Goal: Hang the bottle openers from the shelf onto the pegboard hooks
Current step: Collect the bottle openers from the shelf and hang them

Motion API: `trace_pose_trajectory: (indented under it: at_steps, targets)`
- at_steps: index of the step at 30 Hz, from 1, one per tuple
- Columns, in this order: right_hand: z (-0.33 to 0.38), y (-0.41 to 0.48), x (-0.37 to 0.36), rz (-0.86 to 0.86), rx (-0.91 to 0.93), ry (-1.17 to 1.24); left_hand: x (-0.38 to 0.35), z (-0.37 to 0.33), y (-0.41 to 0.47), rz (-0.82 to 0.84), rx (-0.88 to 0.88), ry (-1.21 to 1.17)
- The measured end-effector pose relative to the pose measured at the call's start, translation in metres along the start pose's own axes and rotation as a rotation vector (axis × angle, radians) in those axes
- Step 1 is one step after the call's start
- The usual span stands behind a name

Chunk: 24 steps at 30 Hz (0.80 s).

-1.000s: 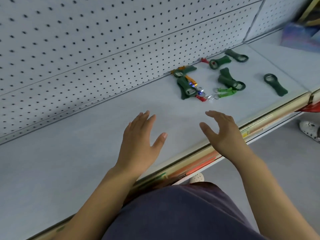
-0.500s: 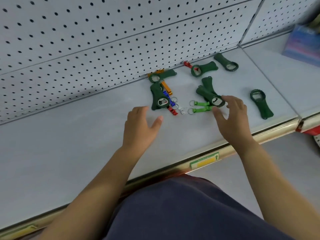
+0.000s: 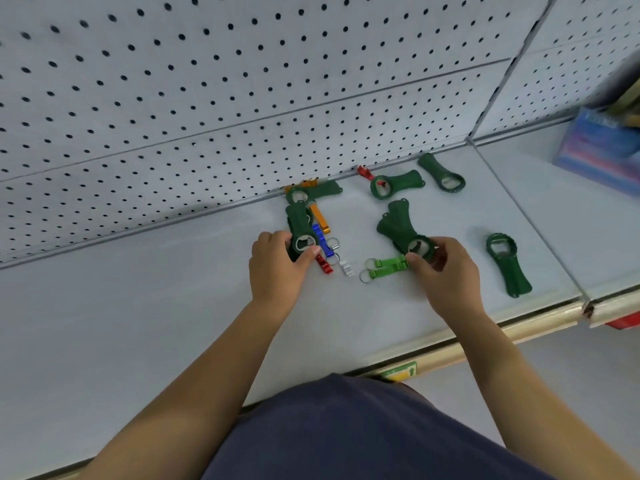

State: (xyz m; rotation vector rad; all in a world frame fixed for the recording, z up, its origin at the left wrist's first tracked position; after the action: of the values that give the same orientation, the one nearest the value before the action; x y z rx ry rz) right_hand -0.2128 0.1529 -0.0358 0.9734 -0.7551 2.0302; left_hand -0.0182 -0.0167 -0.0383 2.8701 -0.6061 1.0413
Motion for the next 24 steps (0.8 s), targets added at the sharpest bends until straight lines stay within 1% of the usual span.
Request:
trace_pose_trajectory:
  at_steps: [4,9,14,18,24]
  targets:
    - [0.006,0.002,0.006,-0.006,-0.051,0.126,0.002,0.007,-0.001,-0.016,0.021,-0.13]
    - [0.026,-0.002,0.015,-0.079,-0.061,0.249,0.007,0.008,0.005,-0.015,0.122,-0.216]
    - [0.048,-0.012,0.024,-0.074,0.01,0.311,0.014,0.009,0.015,0.0,0.181,-0.249]
    - [0.059,-0.025,0.023,-0.058,0.053,0.335,0.018,0.01,0.021,0.01,0.237,-0.322]
    - [0.064,-0.053,0.015,-0.011,0.128,0.31,0.031,0.016,0.024,0.013,0.233,-0.359]
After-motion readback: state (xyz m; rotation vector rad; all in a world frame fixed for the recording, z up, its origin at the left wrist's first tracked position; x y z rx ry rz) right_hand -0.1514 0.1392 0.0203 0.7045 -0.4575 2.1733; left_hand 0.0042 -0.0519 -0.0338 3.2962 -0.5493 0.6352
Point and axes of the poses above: each hand's wrist, its own y-axis towards the middle knuckle, its own x-axis out of the back of the hand, z = x × y, the point moved 1 cm from there along y, towards the middle knuckle, and after that the axes turned 15 degrees about -y, right-handed, at the moved point
